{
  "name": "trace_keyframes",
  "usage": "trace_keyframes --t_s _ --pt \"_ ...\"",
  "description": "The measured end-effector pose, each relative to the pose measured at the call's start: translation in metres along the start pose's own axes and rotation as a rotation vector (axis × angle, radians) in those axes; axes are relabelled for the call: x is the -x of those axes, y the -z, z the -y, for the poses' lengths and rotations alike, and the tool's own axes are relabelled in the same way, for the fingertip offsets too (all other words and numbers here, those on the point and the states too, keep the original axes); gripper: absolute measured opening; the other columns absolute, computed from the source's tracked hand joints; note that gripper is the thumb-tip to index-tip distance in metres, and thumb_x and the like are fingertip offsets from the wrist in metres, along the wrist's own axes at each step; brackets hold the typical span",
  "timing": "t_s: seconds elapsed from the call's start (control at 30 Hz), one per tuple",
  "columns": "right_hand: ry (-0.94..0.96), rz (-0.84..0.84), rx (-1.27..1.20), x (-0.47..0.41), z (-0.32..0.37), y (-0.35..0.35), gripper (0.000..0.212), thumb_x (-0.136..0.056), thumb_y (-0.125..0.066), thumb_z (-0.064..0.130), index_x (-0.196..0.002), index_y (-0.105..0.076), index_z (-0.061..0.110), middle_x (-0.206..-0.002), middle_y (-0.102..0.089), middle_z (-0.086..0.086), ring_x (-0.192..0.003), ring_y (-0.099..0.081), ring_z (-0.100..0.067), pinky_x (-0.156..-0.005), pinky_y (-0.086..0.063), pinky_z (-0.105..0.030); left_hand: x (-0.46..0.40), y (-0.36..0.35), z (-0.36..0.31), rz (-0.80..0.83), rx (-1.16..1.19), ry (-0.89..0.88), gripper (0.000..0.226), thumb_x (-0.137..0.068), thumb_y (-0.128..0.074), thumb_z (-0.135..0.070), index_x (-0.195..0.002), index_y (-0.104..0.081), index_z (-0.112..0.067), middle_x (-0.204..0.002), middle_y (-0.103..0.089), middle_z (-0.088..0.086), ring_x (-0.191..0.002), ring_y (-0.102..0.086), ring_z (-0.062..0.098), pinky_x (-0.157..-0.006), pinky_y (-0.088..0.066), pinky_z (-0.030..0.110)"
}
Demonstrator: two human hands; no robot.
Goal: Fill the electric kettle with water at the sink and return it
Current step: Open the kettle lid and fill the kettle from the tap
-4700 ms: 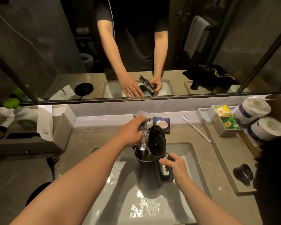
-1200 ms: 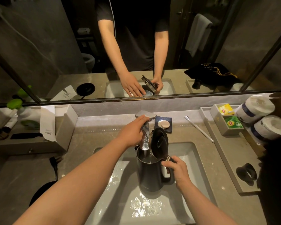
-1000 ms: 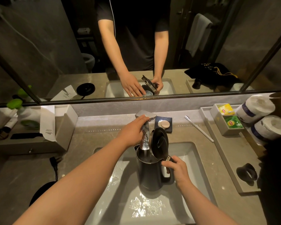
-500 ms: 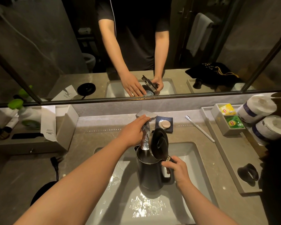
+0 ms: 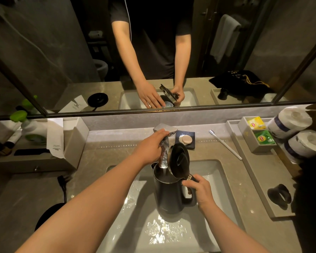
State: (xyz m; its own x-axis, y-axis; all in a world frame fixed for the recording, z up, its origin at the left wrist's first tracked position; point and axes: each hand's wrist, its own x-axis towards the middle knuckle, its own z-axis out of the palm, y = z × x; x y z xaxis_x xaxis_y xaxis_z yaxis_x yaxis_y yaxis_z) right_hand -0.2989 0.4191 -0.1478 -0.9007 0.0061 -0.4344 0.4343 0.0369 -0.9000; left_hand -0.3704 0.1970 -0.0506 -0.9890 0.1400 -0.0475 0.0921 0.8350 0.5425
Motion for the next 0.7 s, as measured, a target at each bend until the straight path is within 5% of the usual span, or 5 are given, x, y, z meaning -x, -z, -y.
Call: trace_keyframes --t_s 0.7 --pt "0.004 -0.003 -0.017 -0.0019 -0.0009 0.0002 0.049 -0.053 -0.08 0.018 -0.079 -0.056 -0.016 -0.06 -0.054 -0.01 -0.059 -0.051 -0.026 -0.056 -0.043 -0.035 0.0004 0.0004 -0.0007 0.003 0.0 0.01 0.053 -0.092 -0.051 -0.017 -0.141 -0.036 -0.035 -0.152 -0.037 -0.006 -0.13 -0.044 0.023 -0.101 -0.042 0.046"
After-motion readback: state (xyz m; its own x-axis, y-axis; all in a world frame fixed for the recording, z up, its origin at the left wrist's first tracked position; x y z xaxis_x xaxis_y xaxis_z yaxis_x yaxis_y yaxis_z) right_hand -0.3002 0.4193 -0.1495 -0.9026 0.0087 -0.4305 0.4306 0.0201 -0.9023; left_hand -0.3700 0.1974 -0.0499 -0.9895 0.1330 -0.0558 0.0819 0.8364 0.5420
